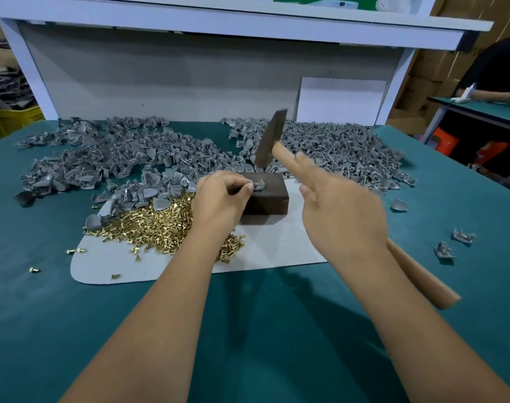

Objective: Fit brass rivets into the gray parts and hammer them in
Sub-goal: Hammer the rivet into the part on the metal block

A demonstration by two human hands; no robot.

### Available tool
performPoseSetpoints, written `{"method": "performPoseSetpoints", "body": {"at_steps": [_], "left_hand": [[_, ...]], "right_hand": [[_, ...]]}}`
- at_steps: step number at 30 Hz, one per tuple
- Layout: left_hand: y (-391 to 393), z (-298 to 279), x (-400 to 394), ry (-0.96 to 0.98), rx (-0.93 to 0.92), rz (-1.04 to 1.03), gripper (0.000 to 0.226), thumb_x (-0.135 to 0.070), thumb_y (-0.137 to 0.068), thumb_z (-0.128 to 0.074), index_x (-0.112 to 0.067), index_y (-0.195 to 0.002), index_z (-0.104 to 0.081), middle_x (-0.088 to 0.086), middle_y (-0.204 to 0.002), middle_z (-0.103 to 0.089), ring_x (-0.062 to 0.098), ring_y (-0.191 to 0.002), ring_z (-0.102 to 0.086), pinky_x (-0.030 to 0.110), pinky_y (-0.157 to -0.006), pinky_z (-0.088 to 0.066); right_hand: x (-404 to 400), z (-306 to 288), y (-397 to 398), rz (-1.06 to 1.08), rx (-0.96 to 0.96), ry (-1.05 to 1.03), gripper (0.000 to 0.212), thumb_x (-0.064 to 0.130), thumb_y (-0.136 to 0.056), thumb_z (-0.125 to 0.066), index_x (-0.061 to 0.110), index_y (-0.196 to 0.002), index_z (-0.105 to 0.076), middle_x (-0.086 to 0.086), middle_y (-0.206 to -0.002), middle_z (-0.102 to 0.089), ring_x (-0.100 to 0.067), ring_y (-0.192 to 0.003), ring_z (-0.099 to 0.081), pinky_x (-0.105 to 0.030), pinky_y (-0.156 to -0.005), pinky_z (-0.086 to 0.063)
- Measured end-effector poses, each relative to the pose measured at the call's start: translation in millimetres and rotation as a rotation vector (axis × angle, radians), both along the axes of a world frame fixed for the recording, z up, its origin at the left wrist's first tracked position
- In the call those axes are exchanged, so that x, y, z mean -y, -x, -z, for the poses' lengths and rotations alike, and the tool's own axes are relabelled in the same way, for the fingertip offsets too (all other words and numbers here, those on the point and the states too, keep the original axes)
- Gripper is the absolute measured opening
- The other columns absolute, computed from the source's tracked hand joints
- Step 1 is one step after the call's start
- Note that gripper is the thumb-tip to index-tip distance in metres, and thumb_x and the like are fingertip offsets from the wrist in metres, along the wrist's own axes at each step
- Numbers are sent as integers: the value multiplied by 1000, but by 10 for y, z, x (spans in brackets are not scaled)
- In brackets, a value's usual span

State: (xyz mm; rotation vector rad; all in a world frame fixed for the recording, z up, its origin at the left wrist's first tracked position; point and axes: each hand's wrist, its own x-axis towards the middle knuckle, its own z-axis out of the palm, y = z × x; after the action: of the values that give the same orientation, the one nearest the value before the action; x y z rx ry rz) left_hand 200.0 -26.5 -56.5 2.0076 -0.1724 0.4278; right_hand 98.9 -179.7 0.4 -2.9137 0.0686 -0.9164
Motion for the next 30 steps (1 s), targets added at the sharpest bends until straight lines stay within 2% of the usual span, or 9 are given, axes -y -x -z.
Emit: {"method": "performPoseSetpoints", "body": {"at_steps": [4, 9, 12, 17, 19, 20, 22, 26, 30], "left_hand": [[10, 11, 2, 24, 26, 9, 8, -21, -89, -73, -18, -93, -79, -8, -99, -65, 28, -116, -57, 46, -103, -44], [3, -1, -9, -25, 23, -2, 8, -25, -89, -72, -23, -93, -78, -11, -100, -66, 25, -117, -56, 46, -102, -44], [14, -12, -12, -19, 26, 8, 8, -24, -90, -71, -23, -93, -78, -10, -100, -65, 26, -116, -57, 47, -102, -44], [26, -16, -7, -29, 27, 19, 10, -22, -91, -70, -19, -96, -78, -5, -107, -68, 27, -118, -56, 48, -104, -42], [25, -24, -15, -38, 15, 14, 11, -24, -92, -68, -20, -97, -78, -6, -109, -68, 26, -119, -55, 48, -105, -41], [27, -34, -19, -20, 5, 18, 10, -24, -92, -67, -22, -94, -77, -7, -108, -67, 26, -120, -54, 48, -106, -40], [30, -55, -24, 44, -25, 32, 11, -23, -92, -67, -28, -85, -74, -8, -106, -67, 26, -121, -53, 49, -107, -39], [46, -76, -19, 131, -88, 56, 12, -26, -92, -67, -31, -83, -74, -8, -110, -70, 24, -123, -52, 52, -109, -34], [71, -93, -19, 204, -111, 82, 12, -27, -90, -66, -24, -86, -77, -4, -110, -70, 24, -120, -54, 55, -110, -32]], "right_hand": [[-11, 9, -24, -48, -45, 45, 51, 24, -95, -46, 44, -140, -33, -4, -94, -65, -30, -74, -61, -32, -55, -30], [32, -4, -3, -19, 64, -39, 49, 28, -96, -45, 43, -141, -33, -4, -88, -64, -28, -63, -52, -31, -53, -29], [22, 62, 29, -42, -79, 45, 51, 27, -96, -45, 45, -141, -30, -4, -99, -67, -30, -80, -62, -32, -57, -31], [92, -171, -103, -65, -8, -183, 41, 24, -95, -48, 38, -134, -46, -6, -105, -67, -33, -89, -63, -35, -65, -46], [104, -200, -236, -19, 37, -246, 30, 23, -96, -46, 32, -124, -52, -8, -94, -57, -26, -70, -56, -26, -51, -35], [110, -197, -290, 22, 46, -258, 24, 22, -95, -46, 27, -117, -54, -7, -90, -53, -20, -61, -47, -24, -47, -24], [132, -135, -349, 94, 44, -281, 14, 21, -94, -47, 20, -107, -54, -7, -90, -55, -20, -57, -38, -25, -46, -17], [230, 110, -341, 143, -39, -339, 17, 16, -93, -49, 17, -109, -53, -11, -95, -62, -33, -74, -46, -33, -56, -28], [299, 221, -345, 155, -121, -302, 22, 11, -90, -51, 15, -112, -52, -12, -95, -64, -30, -72, -43, -33, -59, -31]]}}
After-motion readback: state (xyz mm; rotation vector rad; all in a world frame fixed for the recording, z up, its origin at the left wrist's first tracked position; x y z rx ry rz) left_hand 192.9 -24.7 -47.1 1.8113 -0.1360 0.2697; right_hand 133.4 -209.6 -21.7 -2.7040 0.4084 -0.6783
